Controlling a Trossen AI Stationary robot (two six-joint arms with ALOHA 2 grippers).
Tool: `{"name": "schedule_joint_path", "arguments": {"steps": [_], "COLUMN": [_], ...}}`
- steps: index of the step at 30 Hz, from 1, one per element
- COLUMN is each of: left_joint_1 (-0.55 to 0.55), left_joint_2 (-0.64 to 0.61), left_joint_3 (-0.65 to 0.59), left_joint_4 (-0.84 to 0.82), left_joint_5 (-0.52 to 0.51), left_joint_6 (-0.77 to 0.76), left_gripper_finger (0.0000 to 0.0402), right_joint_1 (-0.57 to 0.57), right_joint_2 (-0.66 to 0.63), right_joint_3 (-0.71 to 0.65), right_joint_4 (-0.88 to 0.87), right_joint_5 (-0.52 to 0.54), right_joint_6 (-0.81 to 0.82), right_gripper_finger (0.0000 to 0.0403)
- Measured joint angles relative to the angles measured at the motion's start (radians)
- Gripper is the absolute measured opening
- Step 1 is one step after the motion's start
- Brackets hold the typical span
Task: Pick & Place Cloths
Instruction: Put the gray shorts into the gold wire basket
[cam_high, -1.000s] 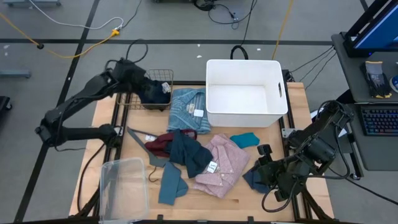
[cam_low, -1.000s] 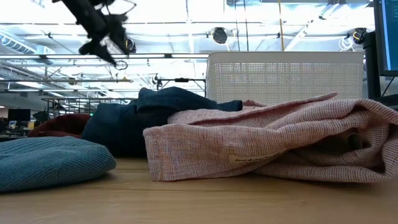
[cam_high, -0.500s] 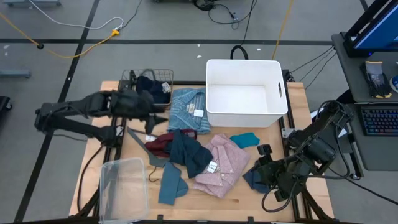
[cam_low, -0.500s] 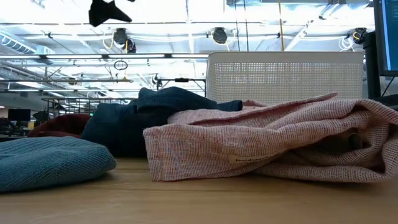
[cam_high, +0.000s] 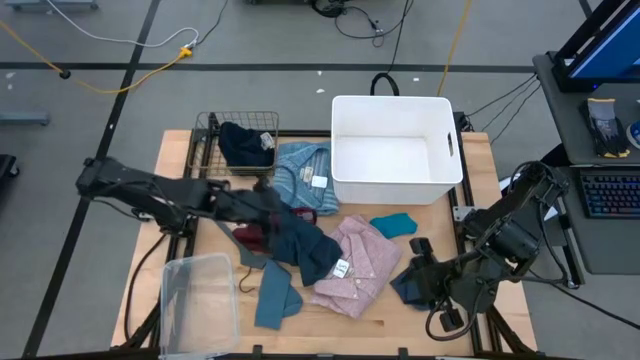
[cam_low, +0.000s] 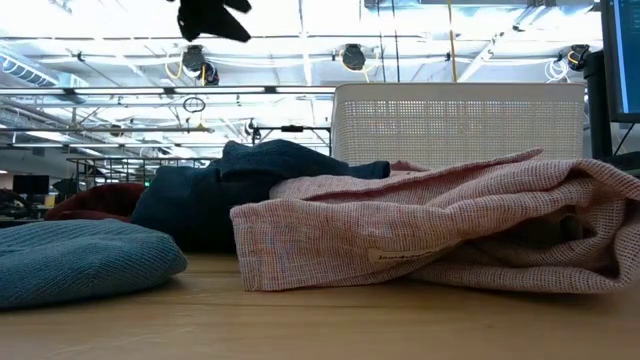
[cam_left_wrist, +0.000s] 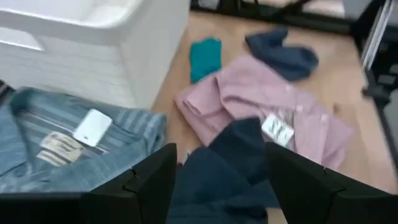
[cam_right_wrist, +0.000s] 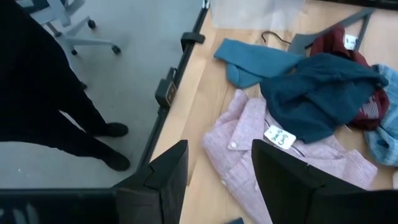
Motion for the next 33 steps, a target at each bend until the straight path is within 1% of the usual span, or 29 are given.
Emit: {"name": "schedule_joint_path", "arguments": {"steps": [3, 5, 9, 15, 21, 24, 27, 33], "left_joint_1": [-0.012, -0.012, -0.018, -0.034, -0.077, -0.096, -0.105, -0.11], "left_joint_2": [0.06, 0.096, 0.153, 0.201, 0.261, 0.287, 0.319, 0.379], "left_joint_3": [0.0, 0.0, 0.0, 0.0, 0.0, 0.0, 0.0, 0.0], "left_joint_4": [0.0, 0.0, -0.001, 0.0, -0.007, -0.026, -0.029, -0.008], "left_joint_5": [0.002, 0.009, 0.027, 0.029, 0.031, 0.026, 0.005, -0.008], "left_joint_6": [0.007, 0.04, 0.13, 0.26, 0.445, 0.514, 0.563, 0.605], "left_gripper_finger": [0.0243, 0.0243, 0.0243, 0.0243, 0.0243, 0.0243, 0.0243, 0.0243], "right_joint_1": [0.0, 0.0, 0.0, 0.0, 0.0, 0.0, 0.0, 0.0], "right_joint_2": [0.0, 0.0, 0.0, 0.0, 0.0, 0.0, 0.0, 0.0], "right_joint_3": [0.0, 0.0, 0.0, 0.0, 0.0, 0.0, 0.0, 0.0], "right_joint_4": [0.001, 0.002, 0.001, 0.001, 0.001, 0.0, 0.0, 0.001], "right_joint_5": [0.0, 0.001, 0.001, 0.002, 0.002, 0.002, 0.002, 0.002], "right_joint_6": [-0.003, -0.008, -0.007, -0.007, -0.007, -0.007, -0.008, -0.009], "right_gripper_finger": [0.0169, 0.0169, 0.0169, 0.0169, 0.0169, 0.0169, 0.0169, 0.0169]}}
